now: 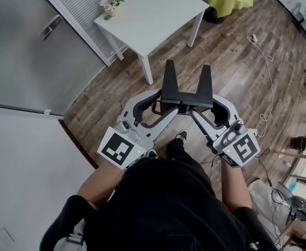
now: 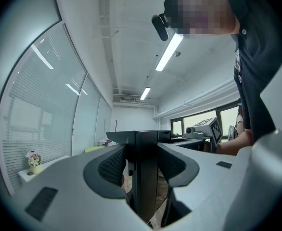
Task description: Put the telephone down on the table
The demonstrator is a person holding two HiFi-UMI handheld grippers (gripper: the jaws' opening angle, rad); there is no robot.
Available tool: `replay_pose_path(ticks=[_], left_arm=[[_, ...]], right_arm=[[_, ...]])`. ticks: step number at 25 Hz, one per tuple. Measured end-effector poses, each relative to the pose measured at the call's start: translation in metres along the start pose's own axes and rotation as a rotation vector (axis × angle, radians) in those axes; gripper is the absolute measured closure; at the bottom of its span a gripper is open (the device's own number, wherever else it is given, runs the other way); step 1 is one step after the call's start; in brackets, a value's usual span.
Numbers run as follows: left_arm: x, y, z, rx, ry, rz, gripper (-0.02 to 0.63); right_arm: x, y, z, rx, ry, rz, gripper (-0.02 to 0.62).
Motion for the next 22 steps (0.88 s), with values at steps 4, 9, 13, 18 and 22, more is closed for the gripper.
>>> replay_pose_path(ticks=[4,9,13,18,22], left_arm=[[0.001,0.001,-0.032,0.014,-0.003,0.006,0.402],[0.003,0.0,-0.069,0.021,-0.01,0.001,0.402],[-0.001,0.0,-0.096,0.021,-0.016,-0.004,0.402],[-0.004,-0.002,-0.124,0.023,-0.031,-0.003,0.402],[-0.01,-0.001,-0.144,0.03,-0.04,-0.01,0.402]], right_arm=[[-0.032,0.002,0.008,-0.001,-0.003,-0.009,0.388],[-0.068,0.001,0.017,-0.005,-0.007,-0.008,0.388],[-0.094,0.0,0.028,-0.012,-0.011,-0.009,0.388],[-0.122,0.0,0.038,-0.014,-0.024,-0.011,0.388],[-0.142,0.001,0.048,-0.017,-0.033,-0.011,0.388]])
Point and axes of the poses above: the fingertips, and each gripper's own axes: z backward along the fingers, x to its left, y out of its underside, the point moved 8 cm from there along z, backward along the fingers, and after that the axes turned 9 degrees about -y, right-handed, at the moved point
